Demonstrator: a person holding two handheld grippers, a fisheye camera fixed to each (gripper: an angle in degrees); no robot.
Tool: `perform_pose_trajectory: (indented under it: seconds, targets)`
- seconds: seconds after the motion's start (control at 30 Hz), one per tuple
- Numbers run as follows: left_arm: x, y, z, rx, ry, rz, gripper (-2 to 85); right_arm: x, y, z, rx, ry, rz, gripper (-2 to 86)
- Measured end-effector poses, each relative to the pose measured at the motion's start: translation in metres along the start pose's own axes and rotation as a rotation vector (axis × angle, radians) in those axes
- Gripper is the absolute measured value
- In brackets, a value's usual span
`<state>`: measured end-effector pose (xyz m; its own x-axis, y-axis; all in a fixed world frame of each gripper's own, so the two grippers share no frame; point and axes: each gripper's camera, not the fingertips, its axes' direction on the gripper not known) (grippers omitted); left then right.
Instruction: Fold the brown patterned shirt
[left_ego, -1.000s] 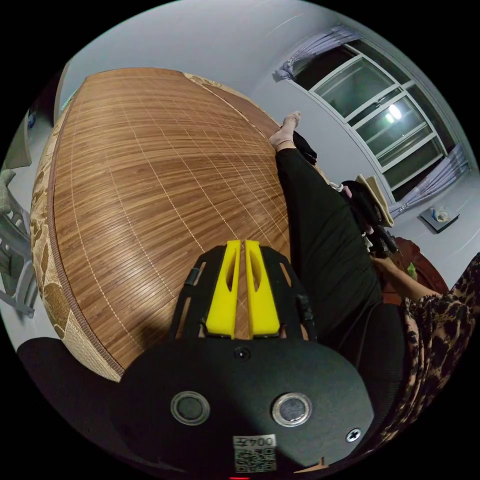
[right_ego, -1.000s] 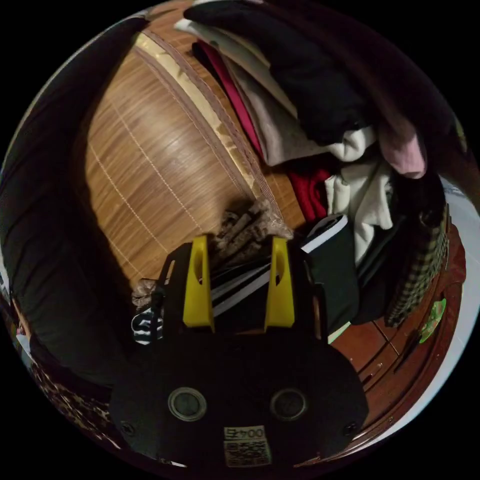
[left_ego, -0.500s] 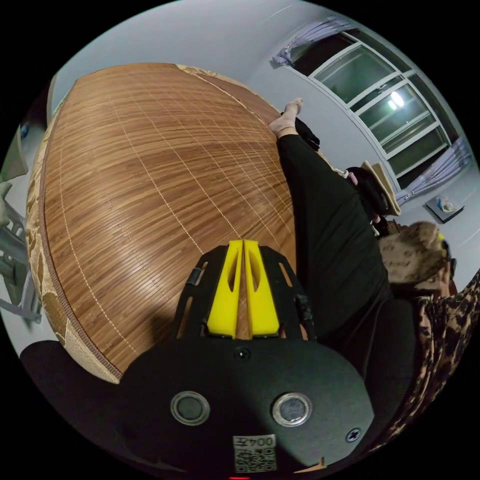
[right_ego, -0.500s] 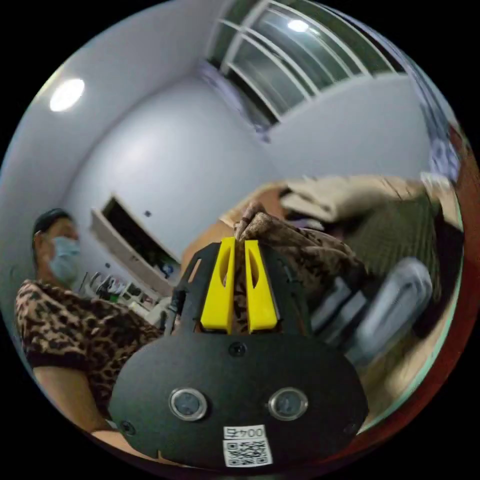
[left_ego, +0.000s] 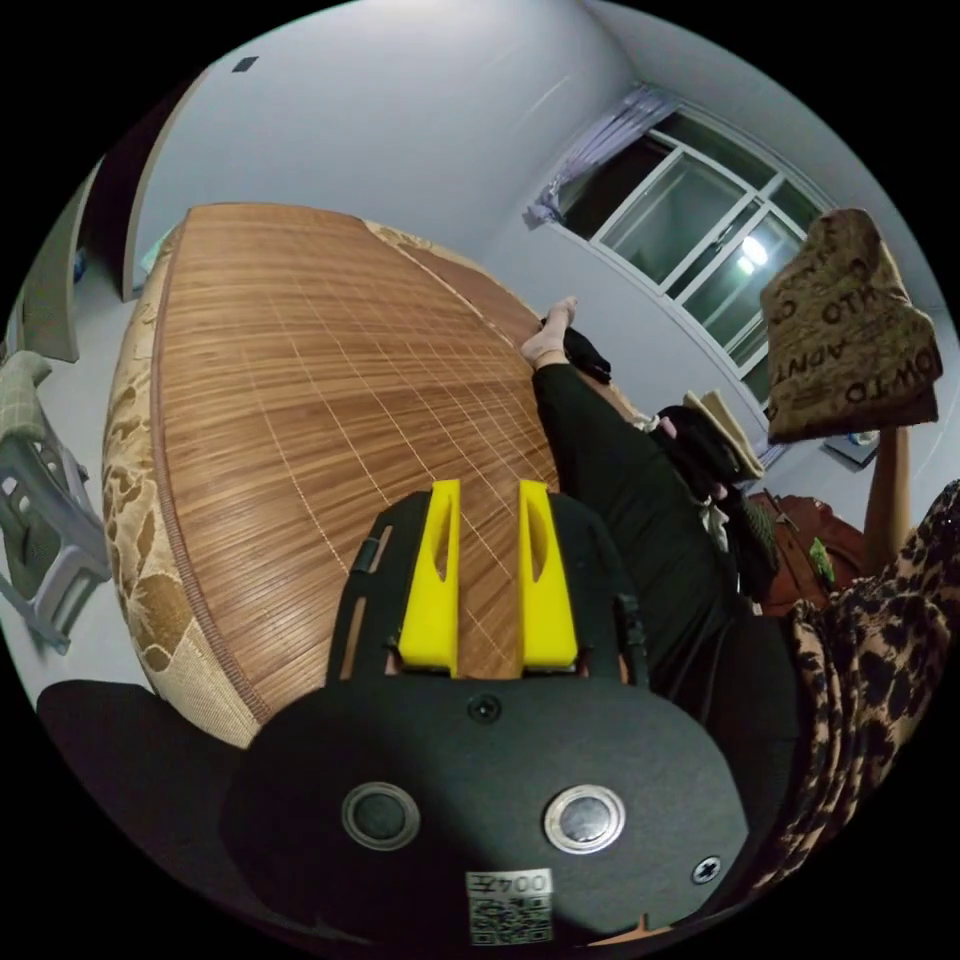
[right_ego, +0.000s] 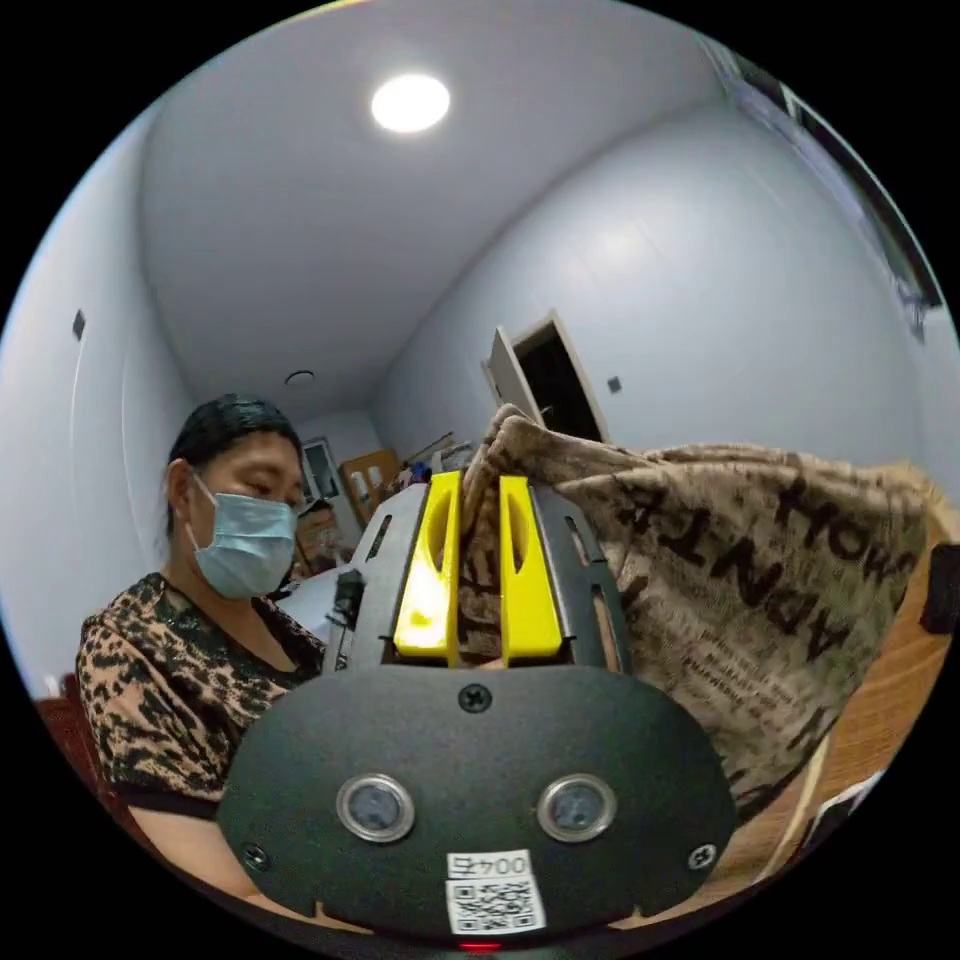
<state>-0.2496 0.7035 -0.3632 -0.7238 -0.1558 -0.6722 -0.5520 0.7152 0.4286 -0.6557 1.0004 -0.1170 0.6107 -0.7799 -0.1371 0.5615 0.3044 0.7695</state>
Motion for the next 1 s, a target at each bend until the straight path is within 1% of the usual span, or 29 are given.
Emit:
perform_pose_trajectory:
  seconds: [0.07, 0.2, 0.27, 0.43, 0.57, 0.7, 0.77, 0.9, 1.0]
  targets:
    - [-0.011, 0.007, -0.024, 0.068, 0.021, -0.029, 9.3, 0.045, 0.026, 0.051, -0.079, -0.037, 0.124, 13.6]
    - [-0.031, 0.017, -0.055, 0.166, 0.060, -0.092, 10.2, 0.097, 0.089, 0.091, -0.079, 0.033, 0.261, 15.5]
    - [-0.045, 0.023, -0.065, 0.200, 0.091, -0.147, 10.3, 0.127, 0.139, 0.110, -0.098, 0.049, 0.355, 15.7]
    - [-0.052, 0.024, -0.066, 0.160, 0.065, -0.170, 10.0, 0.165, 0.238, 0.145, -0.206, 0.153, 0.488, 15.4]
    - [-0.050, 0.022, -0.060, 0.095, -0.001, -0.164, 9.6, 0.174, 0.302, 0.179, -0.373, 0.257, 0.461, 14.9]
    - [-0.048, 0.022, -0.058, 0.078, -0.023, -0.164, 9.3, 0.180, 0.338, 0.206, -0.517, 0.310, 0.396, 14.3]
    - [-0.047, 0.023, -0.057, 0.074, -0.034, -0.166, 8.9, 0.188, 0.343, 0.216, -0.525, 0.273, 0.400, 13.9]
    - [-0.042, 0.023, -0.054, 0.059, -0.068, -0.161, 6.8, 0.197, 0.344, 0.226, -0.548, 0.270, 0.369, 13.8]
    - [-0.035, 0.023, -0.052, 0.056, -0.082, -0.138, 4.3, 0.209, 0.346, 0.224, -0.521, 0.260, 0.384, 13.6]
